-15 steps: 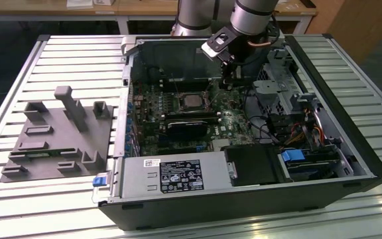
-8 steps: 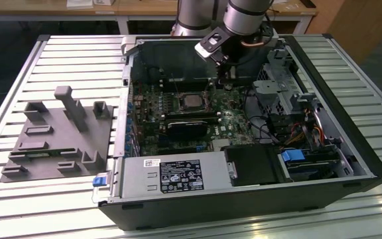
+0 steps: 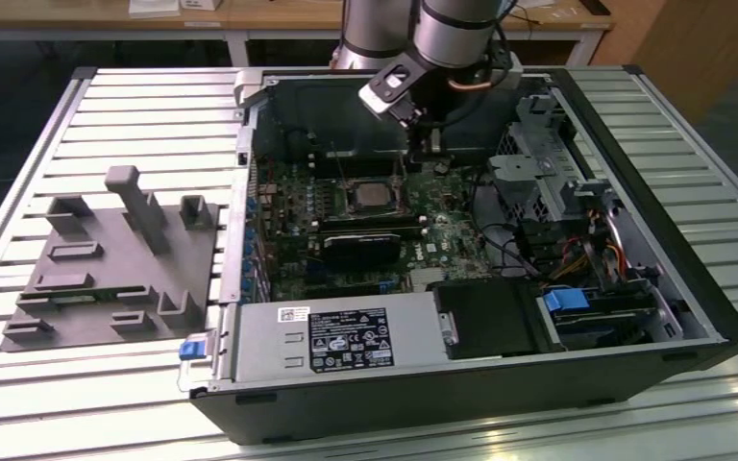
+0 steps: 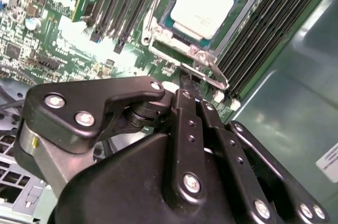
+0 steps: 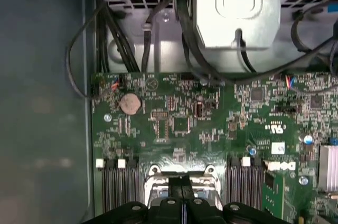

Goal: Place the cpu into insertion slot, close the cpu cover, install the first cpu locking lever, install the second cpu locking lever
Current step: 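Close the cpu cover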

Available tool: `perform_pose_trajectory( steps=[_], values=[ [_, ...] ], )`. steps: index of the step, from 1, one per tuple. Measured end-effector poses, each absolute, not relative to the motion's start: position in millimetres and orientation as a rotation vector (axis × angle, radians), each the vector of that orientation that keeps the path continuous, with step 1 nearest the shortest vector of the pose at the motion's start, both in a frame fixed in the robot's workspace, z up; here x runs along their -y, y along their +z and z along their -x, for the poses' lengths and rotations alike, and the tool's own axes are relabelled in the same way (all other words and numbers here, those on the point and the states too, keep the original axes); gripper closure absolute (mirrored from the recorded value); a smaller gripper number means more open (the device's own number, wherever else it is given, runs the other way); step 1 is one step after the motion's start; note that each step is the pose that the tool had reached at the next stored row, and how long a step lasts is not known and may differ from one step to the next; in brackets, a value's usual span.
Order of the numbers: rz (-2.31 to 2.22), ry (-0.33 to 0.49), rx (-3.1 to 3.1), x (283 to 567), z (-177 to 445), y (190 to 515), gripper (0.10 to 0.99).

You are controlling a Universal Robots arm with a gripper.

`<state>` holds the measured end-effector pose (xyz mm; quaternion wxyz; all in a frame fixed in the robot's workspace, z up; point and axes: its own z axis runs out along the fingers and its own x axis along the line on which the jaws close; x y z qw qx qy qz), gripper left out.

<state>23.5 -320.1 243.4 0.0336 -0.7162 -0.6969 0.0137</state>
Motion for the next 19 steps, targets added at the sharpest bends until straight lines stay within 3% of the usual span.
perform_pose_trajectory(
  steps=[8, 19],
  values=[
    [2.208, 0.033, 2.148, 320, -18, 243, 0.984],
    [2.247, -0.058, 2.189, 320, 12, 241, 0.984]
  ],
)
